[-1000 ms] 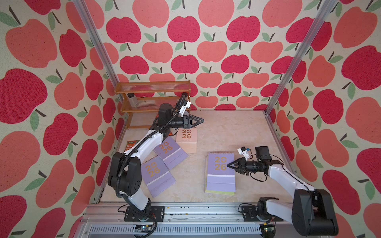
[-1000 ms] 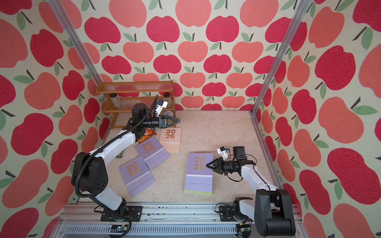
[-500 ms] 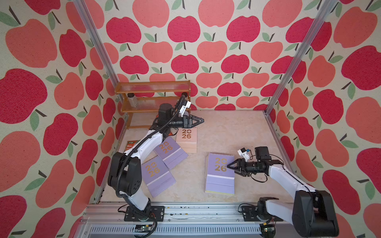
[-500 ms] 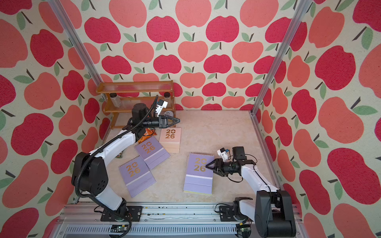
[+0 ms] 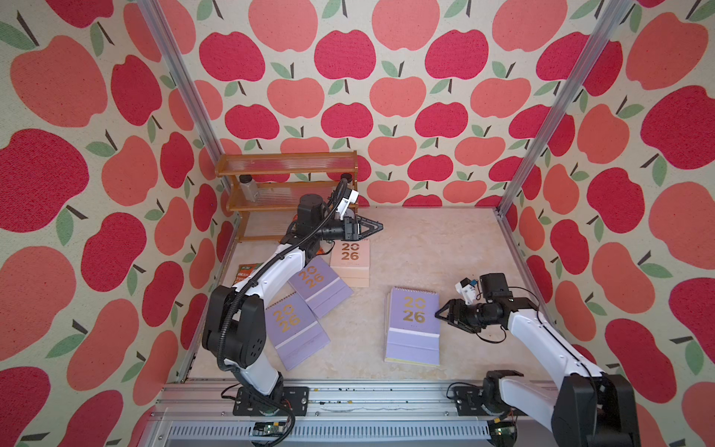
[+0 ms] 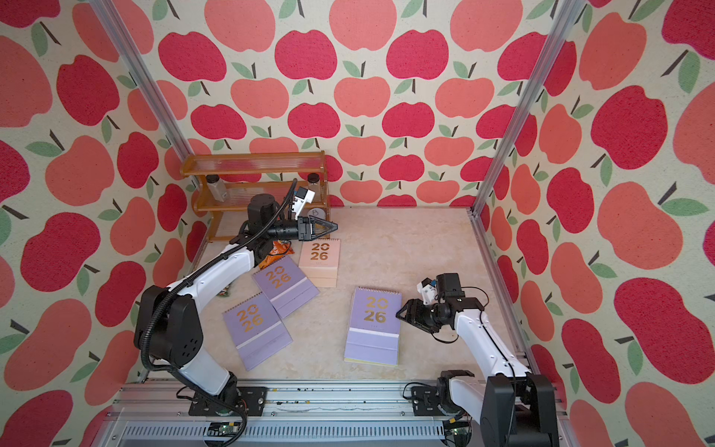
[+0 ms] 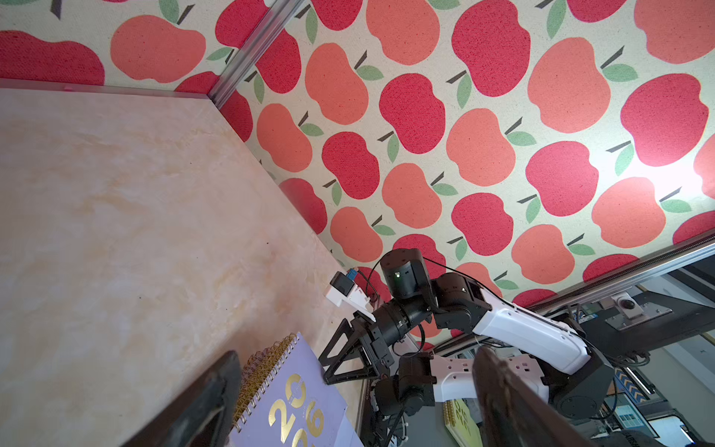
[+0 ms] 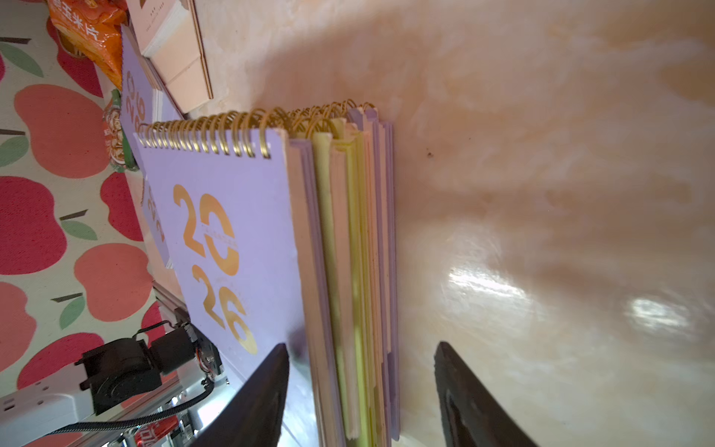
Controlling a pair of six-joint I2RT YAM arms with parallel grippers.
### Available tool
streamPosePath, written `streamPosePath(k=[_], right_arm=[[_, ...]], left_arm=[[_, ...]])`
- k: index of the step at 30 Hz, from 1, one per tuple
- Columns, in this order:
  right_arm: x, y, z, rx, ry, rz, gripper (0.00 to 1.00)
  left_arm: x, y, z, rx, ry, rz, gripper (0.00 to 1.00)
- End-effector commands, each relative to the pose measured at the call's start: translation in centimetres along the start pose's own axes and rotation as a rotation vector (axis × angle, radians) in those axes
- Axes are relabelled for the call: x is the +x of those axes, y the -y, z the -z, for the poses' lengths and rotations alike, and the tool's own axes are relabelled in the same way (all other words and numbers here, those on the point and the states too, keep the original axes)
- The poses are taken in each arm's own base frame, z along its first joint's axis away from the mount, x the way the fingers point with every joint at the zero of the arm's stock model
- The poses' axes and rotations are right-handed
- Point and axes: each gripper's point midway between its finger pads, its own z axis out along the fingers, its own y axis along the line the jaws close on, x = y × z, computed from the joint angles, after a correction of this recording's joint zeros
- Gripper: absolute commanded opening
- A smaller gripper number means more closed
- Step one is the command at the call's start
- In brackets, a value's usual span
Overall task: Stack the calendars
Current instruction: Place the calendar at the calendar, then pick up the calendar at the center of the board.
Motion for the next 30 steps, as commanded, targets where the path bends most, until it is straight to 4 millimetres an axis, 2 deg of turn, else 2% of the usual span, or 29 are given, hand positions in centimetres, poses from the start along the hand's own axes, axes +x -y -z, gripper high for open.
streamPosePath(k=[1,9,13,17,21,26,30], right_arm=[[-2.0,-0.1,1.5,0.072,0.089,0.039,0.63],[-6.4,-2.2,3.2,0.076,0.176,0.116,0.64],[-8.8,-4.7,3.5,0.029,0.208,0.179,0.64],[-10.7,-8.5,3.0,-0.023,0.194,0.285,0.64],[-11.9,-12.6,1.1,-0.075,0.143,0.393,0.64],[-12.6,-18.2,-3.0,-0.131,0.064,0.534,0.64],[-13.0,-21.8,-6.6,-0.183,0.009,0.602,0.64]], left_arm=[[-0.3,-0.4,0.5,-0.015,0.004,-0.008,0.92],[-0.4,-2.1,3.5,-0.134,0.025,0.026,1.0],[-0.4,-3.5,5.9,-0.218,0.063,0.066,1.0],[0.2,-6.7,9.0,-0.39,0.101,0.229,0.99],[2.2,-9.5,12.4,-0.59,0.13,0.398,0.99],[5.2,-10.6,16.8,-0.795,0.186,0.529,0.99],[7.9,-11.2,19.1,-0.902,0.208,0.614,1.0]])
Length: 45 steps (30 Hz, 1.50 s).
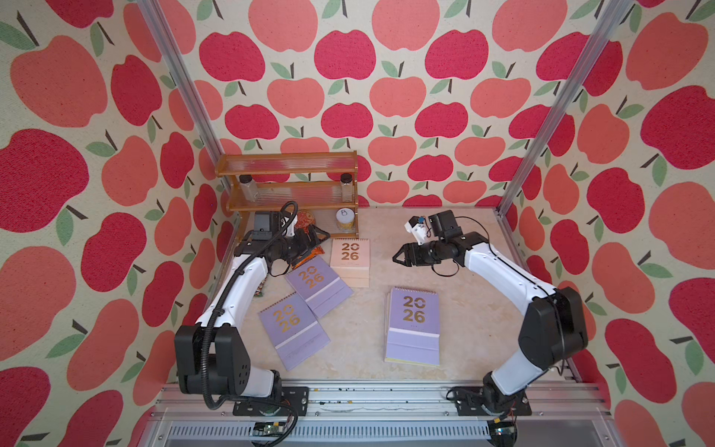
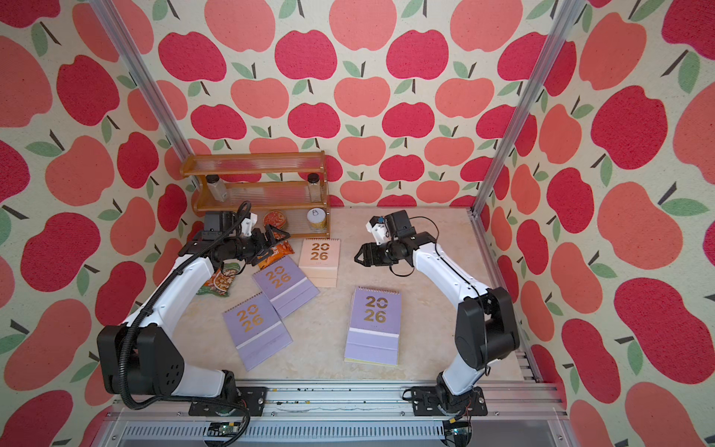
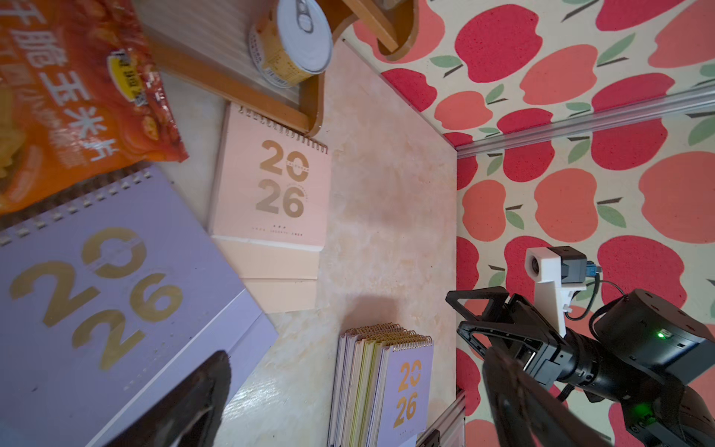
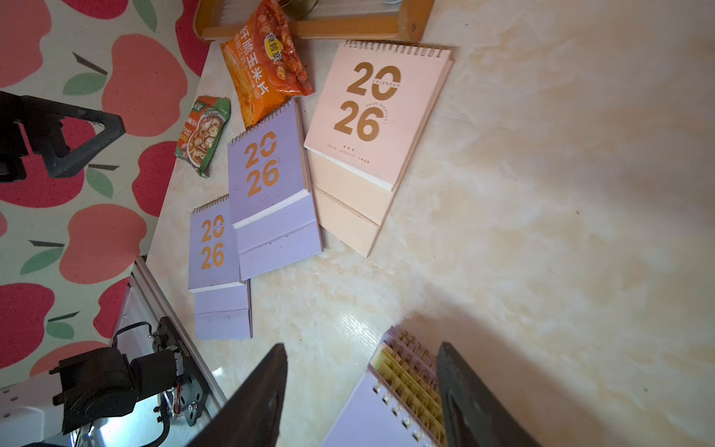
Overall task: Stack the calendars
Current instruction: Pick up the calendar at the center of the board.
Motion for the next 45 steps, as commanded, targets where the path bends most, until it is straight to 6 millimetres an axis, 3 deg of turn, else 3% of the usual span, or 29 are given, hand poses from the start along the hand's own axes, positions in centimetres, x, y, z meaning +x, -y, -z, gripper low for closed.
streamPosePath(k=[1,11,20,33,45], right_arm=[[-1.5,-2.4,-2.8,-0.074,-0.026,0.077,0.64],[-3.4,-7.2,-11.6,-0.21,-0.094,0.145,0.63],[-3.2,-8.6,-16.9,-0.26,-0.122,0.144,0.63],[-2.1,-8.3,-20.0,-0.285,-0.143,0.097,0.63],[-0.7,-7.8,-21.5,-0.291,-0.181,0.076,0.63]], left_arm=[[2.1,-4.4,1.1,-0.178,0.001,0.126,1.0],[6.2,-9.0,0.7,-0.229,-0.03,0.28,1.0],[7.4,-11.8,-0.5,-0.223,-0.046,0.359,0.99],[9.0,-15.1,-2.7,-0.272,-0.108,0.405,1.0],[8.9,-16.3,-3.7,-0.286,-0.099,0.401,1.0]])
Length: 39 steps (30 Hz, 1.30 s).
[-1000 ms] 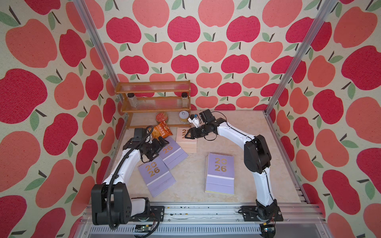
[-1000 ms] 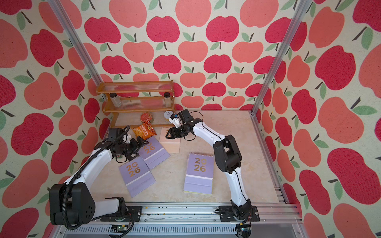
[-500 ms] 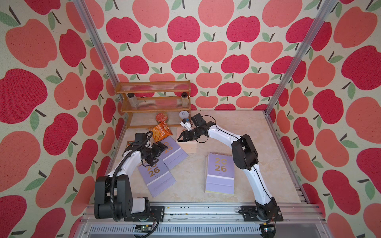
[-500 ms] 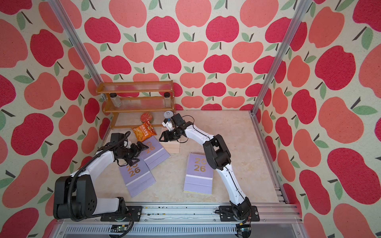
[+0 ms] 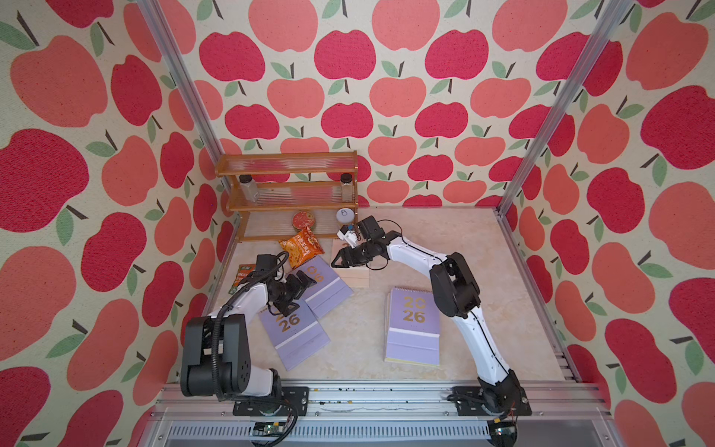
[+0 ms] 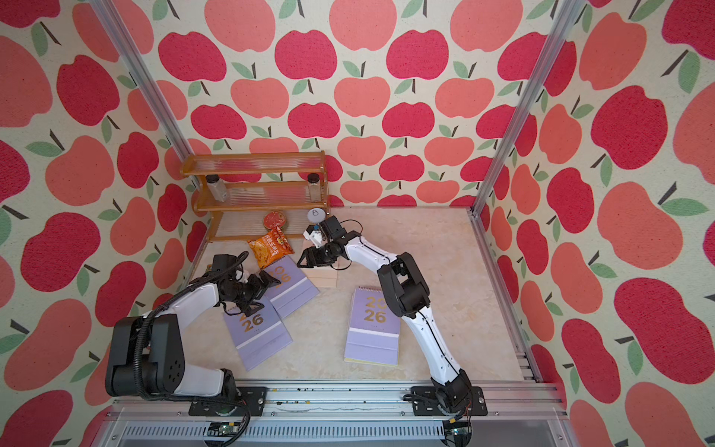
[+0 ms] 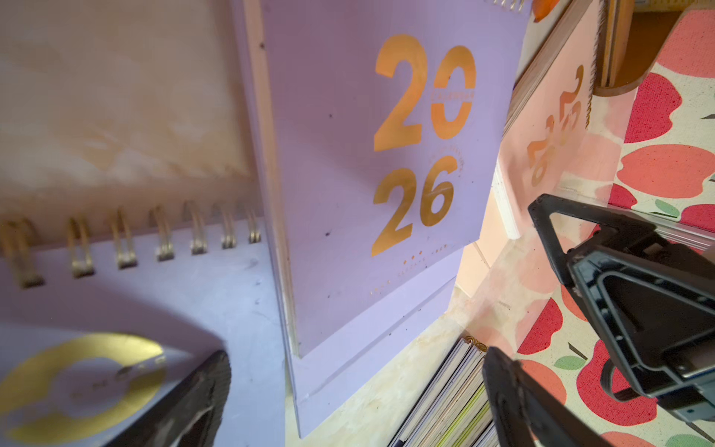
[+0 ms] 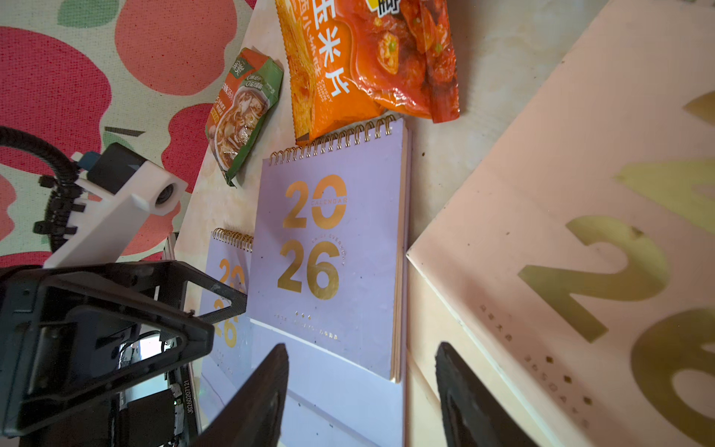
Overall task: Stack the calendars
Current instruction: Pick up the calendar at the center of the board.
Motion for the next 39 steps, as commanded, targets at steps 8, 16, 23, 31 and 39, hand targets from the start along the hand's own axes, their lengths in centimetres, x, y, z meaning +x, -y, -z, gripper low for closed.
streamPosePath(k=[8,16,23,31,39], right_arm=[[1.1,-0.5,-1.9,-0.046,-0.037,-0.02,0.63],[1.8,-0.7,-2.6,-0.063,-0.054,-0.032,0.63],[2.5,-0.8,-3.4,-0.08,-0.064,-0.05,0.63],[3.0,-1.3,-3.8,-0.091,-0.078,-0.05,0.62],[4.1,-1.1,-4.2,-0.094,-0.104,-0.064,0.62]], left_arm=[[-1.5,-0.1,-0.7,0.0,0.042,-0.023,1.0],[-1.8,0.0,-1.1,0.008,0.055,-0.043,1.0],[-2.1,2.6,-1.1,0.102,0.074,-0.106,0.99],[-2.0,4.7,-1.5,0.132,0.076,-0.169,0.99],[-1.9,5.0,-1.6,0.145,0.075,-0.172,1.0]])
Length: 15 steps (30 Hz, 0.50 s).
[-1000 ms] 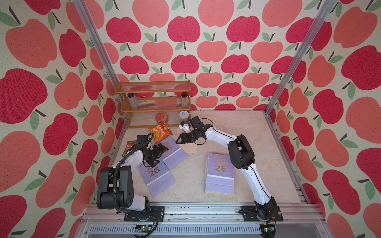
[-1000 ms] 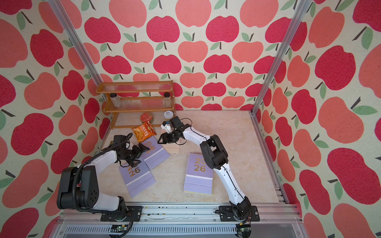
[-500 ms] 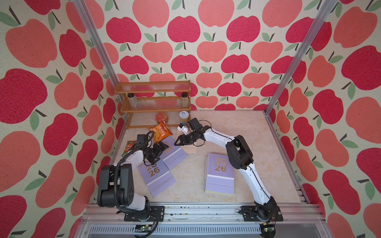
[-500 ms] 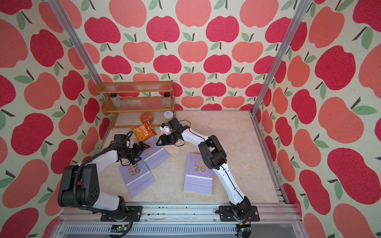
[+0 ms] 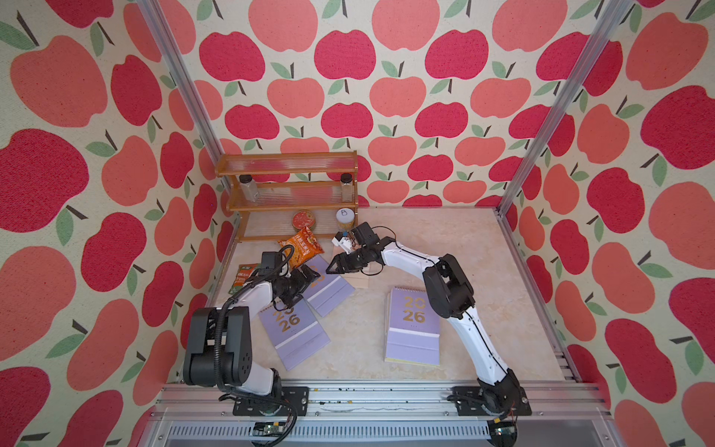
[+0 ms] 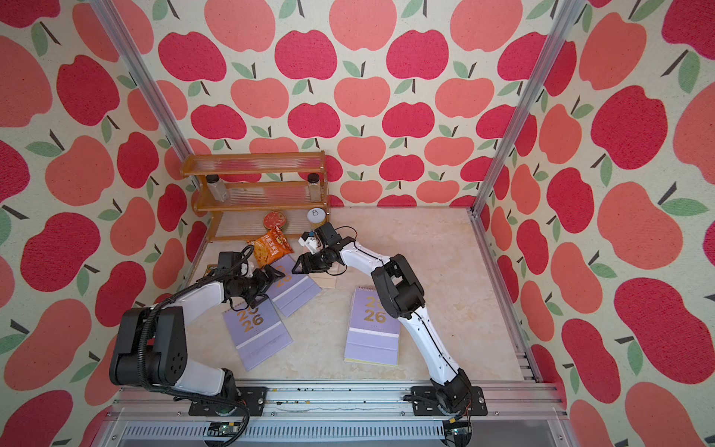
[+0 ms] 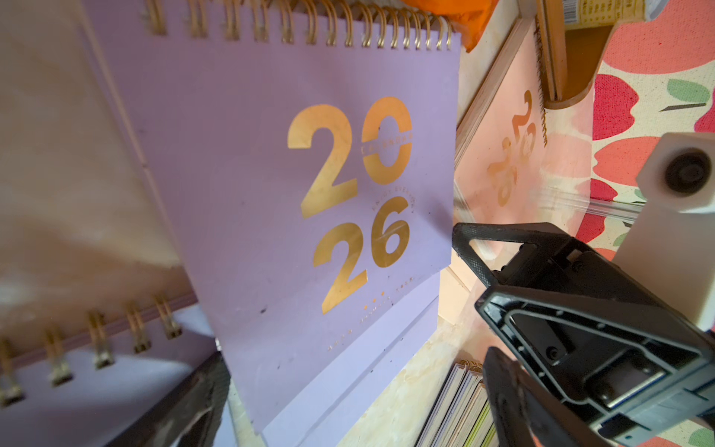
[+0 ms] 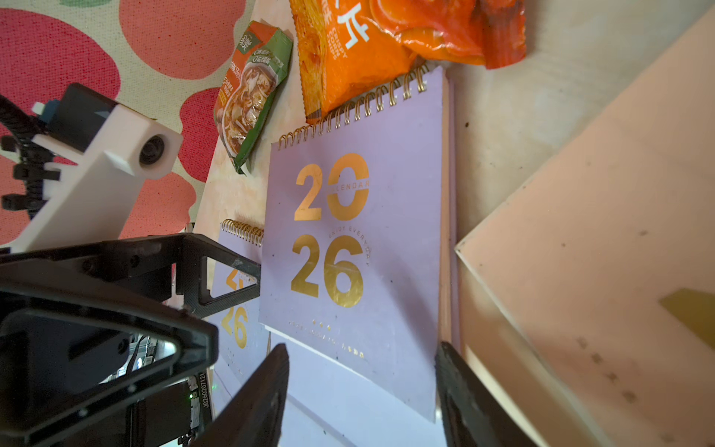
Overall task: Stack the calendars
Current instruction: Pick up the calendar at the center of the board.
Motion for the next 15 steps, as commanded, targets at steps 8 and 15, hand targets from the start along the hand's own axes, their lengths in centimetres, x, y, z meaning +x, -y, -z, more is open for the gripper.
streamPosePath(k=[8,15], right_arm=[[3.5,0.6,-2.3,-0.034,-0.085,-0.056,0.62],[3.7,0.7,-2.5,-0.048,-0.09,-0.067,0.62]], left_arm=[[-1.6,4.3,1.0,0.126,0.071,-0.095,0.99],[-2.0,5.8,2.1,0.182,0.12,-0.117,0.99]])
